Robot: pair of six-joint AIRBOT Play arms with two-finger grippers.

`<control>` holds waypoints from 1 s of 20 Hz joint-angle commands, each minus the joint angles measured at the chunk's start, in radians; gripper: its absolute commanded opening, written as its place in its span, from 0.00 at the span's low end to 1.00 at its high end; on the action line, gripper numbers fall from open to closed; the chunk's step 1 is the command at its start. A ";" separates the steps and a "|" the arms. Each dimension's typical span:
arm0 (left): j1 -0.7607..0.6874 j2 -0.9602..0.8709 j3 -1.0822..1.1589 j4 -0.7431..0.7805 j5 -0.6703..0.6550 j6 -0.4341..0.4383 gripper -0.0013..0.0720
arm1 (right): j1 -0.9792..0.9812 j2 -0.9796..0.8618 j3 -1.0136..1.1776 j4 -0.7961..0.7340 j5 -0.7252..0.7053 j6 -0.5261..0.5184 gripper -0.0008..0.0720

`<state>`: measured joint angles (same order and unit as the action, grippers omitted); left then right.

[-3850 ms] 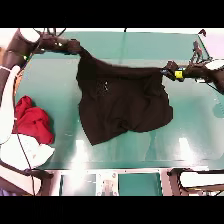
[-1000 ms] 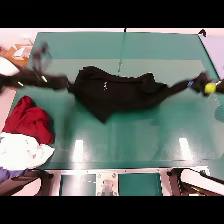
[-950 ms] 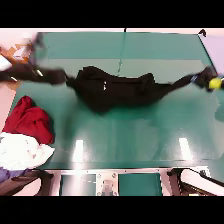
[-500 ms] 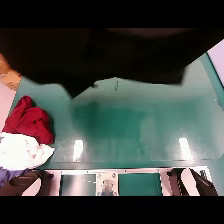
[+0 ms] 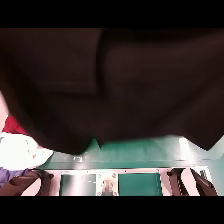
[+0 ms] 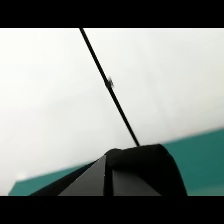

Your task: Fold the shirts.

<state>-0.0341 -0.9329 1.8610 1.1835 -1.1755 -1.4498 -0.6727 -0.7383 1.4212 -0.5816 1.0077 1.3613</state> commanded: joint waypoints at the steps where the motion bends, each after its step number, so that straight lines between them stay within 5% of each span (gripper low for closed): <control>1: 0.001 -0.120 -0.199 0.006 0.057 0.003 0.05 | 0.119 -0.137 -0.187 -0.024 -0.045 -0.107 0.03; 7: 0.001 -0.524 -0.302 -0.082 0.254 0.019 0.05 | 0.231 -0.625 -0.248 -0.032 -0.219 -0.170 0.03; 12: 0.001 -0.706 -0.301 -0.138 0.385 0.019 0.05 | 0.231 -0.962 -0.031 -0.029 -0.164 -0.169 0.03; 16: 0.001 -0.736 -0.301 -0.111 0.428 0.028 0.05 | 0.231 -1.057 0.106 -0.037 -0.090 -0.169 0.03; 20: 0.001 -0.736 -0.307 -0.003 0.315 0.038 0.05 | 0.227 -1.056 0.107 -0.159 0.062 -0.161 0.03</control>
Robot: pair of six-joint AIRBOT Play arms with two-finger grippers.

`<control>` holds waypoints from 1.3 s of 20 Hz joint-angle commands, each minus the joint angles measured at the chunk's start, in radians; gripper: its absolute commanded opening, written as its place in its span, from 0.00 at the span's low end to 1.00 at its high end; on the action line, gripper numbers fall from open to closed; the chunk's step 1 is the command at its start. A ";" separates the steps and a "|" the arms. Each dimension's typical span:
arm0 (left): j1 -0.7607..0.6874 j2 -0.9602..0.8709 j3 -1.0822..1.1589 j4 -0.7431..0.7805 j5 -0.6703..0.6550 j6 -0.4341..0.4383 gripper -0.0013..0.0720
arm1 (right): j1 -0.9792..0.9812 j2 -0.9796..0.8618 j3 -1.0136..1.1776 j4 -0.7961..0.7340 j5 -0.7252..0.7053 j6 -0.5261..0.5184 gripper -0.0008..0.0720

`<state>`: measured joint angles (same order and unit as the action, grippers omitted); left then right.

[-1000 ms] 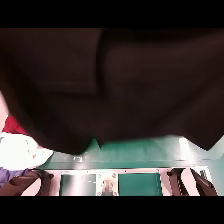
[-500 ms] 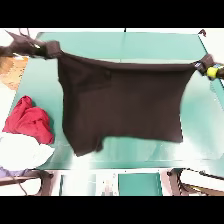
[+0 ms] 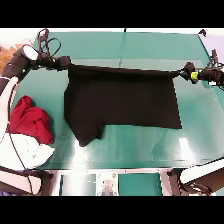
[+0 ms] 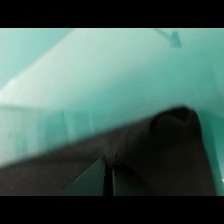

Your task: Fold the shirts.

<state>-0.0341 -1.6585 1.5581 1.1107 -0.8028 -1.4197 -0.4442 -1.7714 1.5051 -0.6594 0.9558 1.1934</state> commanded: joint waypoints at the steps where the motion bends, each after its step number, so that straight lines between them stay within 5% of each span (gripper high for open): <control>1: 0.001 -0.010 -0.010 0.094 -0.097 0.010 0.05 | -0.001 -0.023 0.021 -0.136 0.162 0.028 0.03; 6: 0.001 -0.010 -0.073 0.116 -0.209 0.042 0.05 | -0.001 -0.014 0.012 -0.392 0.315 0.155 0.03; 16: 0.001 -0.035 -0.145 0.062 -0.279 0.037 0.05 | 0.006 -0.014 -0.037 -0.415 0.328 0.165 0.05; 17: 0.001 -0.034 -0.145 0.053 -0.280 0.030 0.10 | 0.006 -0.014 -0.033 -0.416 0.332 0.170 0.24; 18: 0.001 -0.031 -0.145 0.045 -0.295 0.027 0.56 | 0.002 -0.014 -0.019 -0.417 0.350 0.183 0.40; 19: 0.001 -0.030 -0.133 0.046 -0.330 0.006 0.76 | -0.002 -0.013 0.003 -0.424 0.386 0.197 0.42; 22: 0.001 -0.030 -0.044 0.062 -0.499 -0.011 0.76 | -0.014 0.018 0.087 -0.523 0.522 0.282 0.40; 24: 0.001 -0.027 0.004 0.076 -0.620 -0.043 0.76 | -0.016 0.072 0.092 -0.593 0.568 0.320 0.19; 26: 0.001 0.003 -0.031 0.092 -0.704 -0.067 0.74 | -0.018 0.147 0.038 -0.618 0.586 0.345 0.09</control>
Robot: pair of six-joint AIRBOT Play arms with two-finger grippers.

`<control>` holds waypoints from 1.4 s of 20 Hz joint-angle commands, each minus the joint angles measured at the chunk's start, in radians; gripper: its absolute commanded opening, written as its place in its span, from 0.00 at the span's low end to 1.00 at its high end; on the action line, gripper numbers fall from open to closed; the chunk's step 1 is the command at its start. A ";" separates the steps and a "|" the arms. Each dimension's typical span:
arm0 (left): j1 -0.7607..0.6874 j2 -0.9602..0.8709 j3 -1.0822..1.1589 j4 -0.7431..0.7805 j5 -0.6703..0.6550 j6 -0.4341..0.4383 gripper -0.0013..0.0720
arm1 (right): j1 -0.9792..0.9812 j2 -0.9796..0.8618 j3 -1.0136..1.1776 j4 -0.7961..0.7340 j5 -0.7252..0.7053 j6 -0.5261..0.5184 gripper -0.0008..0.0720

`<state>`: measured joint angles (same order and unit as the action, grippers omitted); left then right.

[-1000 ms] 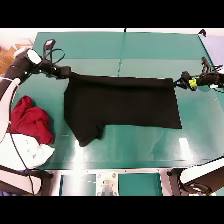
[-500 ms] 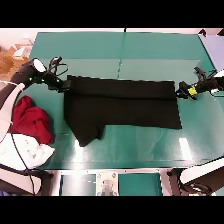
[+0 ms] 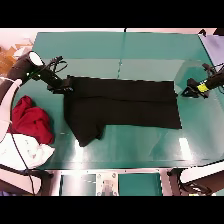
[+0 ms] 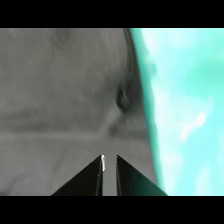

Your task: Fold the shirts.

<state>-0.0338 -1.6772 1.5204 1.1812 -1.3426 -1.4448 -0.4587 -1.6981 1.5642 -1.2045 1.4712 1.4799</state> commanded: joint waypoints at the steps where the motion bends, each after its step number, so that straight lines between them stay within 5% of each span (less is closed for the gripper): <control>1: 0.000 0.050 -0.037 0.024 -0.185 -0.042 0.60 | -0.006 0.125 -0.081 -0.079 0.070 0.063 0.03; 3: 0.000 0.155 -0.187 0.055 -0.182 -0.040 0.31 | -0.024 0.253 -0.250 -0.107 0.059 0.073 0.03; 4: 0.000 0.214 -0.267 0.077 -0.175 -0.039 0.07 | -0.046 0.332 -0.358 -0.105 0.043 0.082 0.03; 7: 0.000 0.431 -0.547 0.132 -0.101 -0.060 0.05 | -0.130 0.581 -0.676 -0.105 -0.034 0.123 0.03; 8: 0.000 0.494 -0.629 0.127 -0.056 -0.078 0.20 | -0.150 0.649 -0.761 -0.104 -0.060 0.146 0.03; 9: 0.000 0.546 -0.704 0.112 -0.007 -0.102 0.77 | -0.160 0.706 -0.836 -0.095 -0.101 0.174 0.03; 10: 0.000 0.588 -0.775 0.093 0.046 -0.146 0.96 | -0.163 0.750 -0.904 -0.076 -0.149 0.186 0.17; 11: 0.000 0.610 -0.831 0.059 0.087 -0.152 0.98 | -0.164 0.772 -0.957 -0.048 -0.187 0.185 0.42; 12: 0.000 0.618 -0.885 0.007 0.128 -0.152 0.98 | -0.163 0.776 -1.003 -0.009 -0.229 0.185 0.56; 20: 0.000 0.610 -1.149 -0.478 0.586 0.000 0.95 | -0.099 0.692 -1.187 0.282 -0.597 0.184 0.56; 21: 0.000 0.609 -1.158 -0.512 0.611 0.013 0.91 | -0.076 0.669 -1.186 0.330 -0.647 0.175 0.56; 22: 0.000 0.609 -1.160 -0.538 0.637 0.019 0.61 | -0.051 0.642 -1.185 0.392 -0.698 0.154 0.56; 23: 0.000 0.609 -1.160 -0.571 0.663 0.055 0.49 | -0.028 0.617 -1.180 0.446 -0.731 0.130 0.56; 25: 0.000 0.609 -1.160 -0.615 0.704 0.093 0.48 | 0.002 0.576 -1.165 0.504 -0.757 0.080 0.56; 26: 0.000 0.609 -1.160 -0.624 0.717 0.093 0.37 | 0.007 0.564 -1.159 0.505 -0.758 0.077 0.49; 27: 0.000 0.609 -1.159 -0.626 0.720 0.105 0.06 | 0.006 0.561 -1.156 0.505 -0.758 0.059 0.28; 28: 0.000 0.609 -1.159 -0.636 0.707 0.126 0.05 | 0.005 0.562 -1.153 0.505 -0.756 0.021 0.02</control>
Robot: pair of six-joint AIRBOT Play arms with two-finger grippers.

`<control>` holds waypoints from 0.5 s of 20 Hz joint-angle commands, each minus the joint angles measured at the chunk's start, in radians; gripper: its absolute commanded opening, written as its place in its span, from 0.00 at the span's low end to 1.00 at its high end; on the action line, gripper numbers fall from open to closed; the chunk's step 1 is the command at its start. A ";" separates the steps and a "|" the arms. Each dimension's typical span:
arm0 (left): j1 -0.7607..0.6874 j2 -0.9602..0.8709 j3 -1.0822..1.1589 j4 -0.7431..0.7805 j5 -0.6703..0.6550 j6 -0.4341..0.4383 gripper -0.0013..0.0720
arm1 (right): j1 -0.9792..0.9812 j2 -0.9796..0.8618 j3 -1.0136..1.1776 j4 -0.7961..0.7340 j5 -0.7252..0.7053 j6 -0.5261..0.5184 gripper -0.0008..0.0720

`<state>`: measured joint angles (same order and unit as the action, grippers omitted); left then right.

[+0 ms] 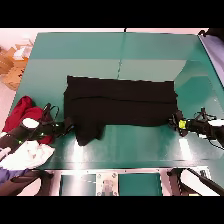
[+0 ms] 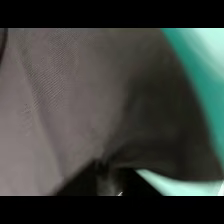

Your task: Fold the shirts.

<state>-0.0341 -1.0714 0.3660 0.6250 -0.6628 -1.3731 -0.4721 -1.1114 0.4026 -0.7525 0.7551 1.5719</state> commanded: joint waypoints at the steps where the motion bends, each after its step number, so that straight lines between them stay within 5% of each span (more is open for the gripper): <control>1: 0.001 0.003 0.004 -0.077 -0.005 0.090 0.05 | 0.016 -0.024 0.013 0.045 -0.026 -0.106 0.03; 4: 0.001 0.018 0.070 0.045 -0.140 0.088 0.05 | -0.016 -0.014 0.031 -0.061 0.071 -0.114 0.03; 10: 0.001 0.116 0.245 0.516 -0.541 -0.118 0.05 | -0.171 0.044 0.053 -0.241 0.281 -0.113 0.03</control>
<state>-0.0338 -0.9932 0.5480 0.9306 -0.9928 -1.4143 -0.5838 -1.0935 0.4438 -0.9104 0.9314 1.4647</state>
